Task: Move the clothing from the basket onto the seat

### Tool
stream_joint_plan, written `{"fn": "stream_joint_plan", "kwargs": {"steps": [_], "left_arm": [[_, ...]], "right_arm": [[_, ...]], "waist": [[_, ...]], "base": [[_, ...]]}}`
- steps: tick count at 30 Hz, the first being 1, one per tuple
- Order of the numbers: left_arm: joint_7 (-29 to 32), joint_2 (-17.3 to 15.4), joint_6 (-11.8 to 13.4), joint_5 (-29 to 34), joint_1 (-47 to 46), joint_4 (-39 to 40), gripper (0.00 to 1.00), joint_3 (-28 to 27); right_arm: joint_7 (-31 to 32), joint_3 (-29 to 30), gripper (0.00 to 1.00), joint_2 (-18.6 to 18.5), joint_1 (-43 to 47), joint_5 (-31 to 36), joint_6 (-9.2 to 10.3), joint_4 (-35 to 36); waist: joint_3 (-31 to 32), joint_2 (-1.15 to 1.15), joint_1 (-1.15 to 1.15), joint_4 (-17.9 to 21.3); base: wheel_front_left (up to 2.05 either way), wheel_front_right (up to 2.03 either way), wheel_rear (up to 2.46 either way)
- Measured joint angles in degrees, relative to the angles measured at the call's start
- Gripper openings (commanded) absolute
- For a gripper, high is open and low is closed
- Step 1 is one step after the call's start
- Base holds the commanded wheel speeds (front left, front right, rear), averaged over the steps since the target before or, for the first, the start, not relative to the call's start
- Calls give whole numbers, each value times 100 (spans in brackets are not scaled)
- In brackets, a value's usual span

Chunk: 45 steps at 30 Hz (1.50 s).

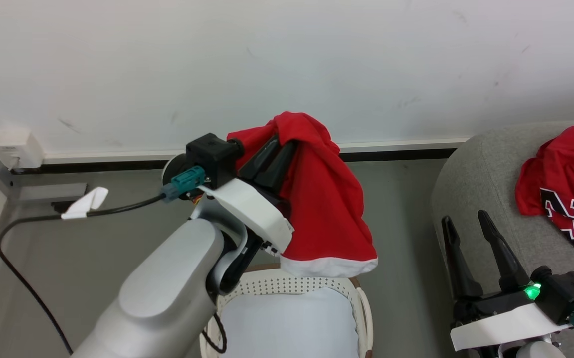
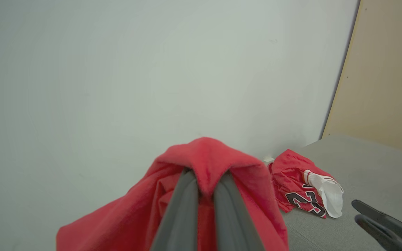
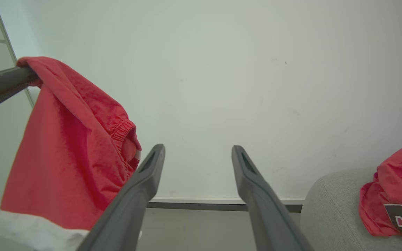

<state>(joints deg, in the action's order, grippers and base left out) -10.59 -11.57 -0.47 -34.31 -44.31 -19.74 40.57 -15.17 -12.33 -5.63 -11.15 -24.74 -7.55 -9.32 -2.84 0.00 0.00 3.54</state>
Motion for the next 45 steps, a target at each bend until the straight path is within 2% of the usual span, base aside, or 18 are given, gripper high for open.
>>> {"fn": "stream_joint_plan", "kwargs": {"steps": [10, 17, 24, 33, 42, 43, 44, 45], "left_arm": [[-15, 29, 26, -78, 130, 55, 0, 78], [-58, 108, -9, -111, 208, 18, 0, 205], [-82, 352, -109, -108, 253, -63, 0, 469], [-56, 564, -301, -11, 391, -147, 0, 932], [100, 691, -356, -16, 516, 87, 0, 1289], [112, 691, -356, -19, 526, 108, 0, 1305], [127, 692, -356, -26, 536, 123, 0, 1322], [144, 692, -355, -43, 547, 136, 0, 1329]], "right_arm": [[0, -443, 100, -123, -164, -3, 0, -86], [0, -1103, 100, -155, -338, -69, 0, -250], [-1, -1759, 100, -231, -602, -191, 0, -645], [0, -2146, 100, -174, -921, -209, 0, -1295], [-1, -2164, 100, -132, -1112, -190, 0, -1757], [0, -2172, 92, -127, -1118, -196, 0, -1797], [-1, -2179, 60, -124, -1121, -198, 0, -1833], [-1, -2175, 45, -121, -1121, -205, 0, -1863]], "waist": [[-86, 0, 0, -52], [-89, 0, 0, -164], [-93, 0, 0, -449], [-54, 0, 0, -885], [12, 0, 1, -1178], [20, 0, 1, -1197], [28, 0, 1, -1212], [35, 0, 1, -1226]], "base": [[0, 0, 0], [0, 0, 0], [0, 0, 0], [0, 0, 0], [0, 0, 0], [0, 0, 0], [0, 0, 0], [0, 0, 0]]}}
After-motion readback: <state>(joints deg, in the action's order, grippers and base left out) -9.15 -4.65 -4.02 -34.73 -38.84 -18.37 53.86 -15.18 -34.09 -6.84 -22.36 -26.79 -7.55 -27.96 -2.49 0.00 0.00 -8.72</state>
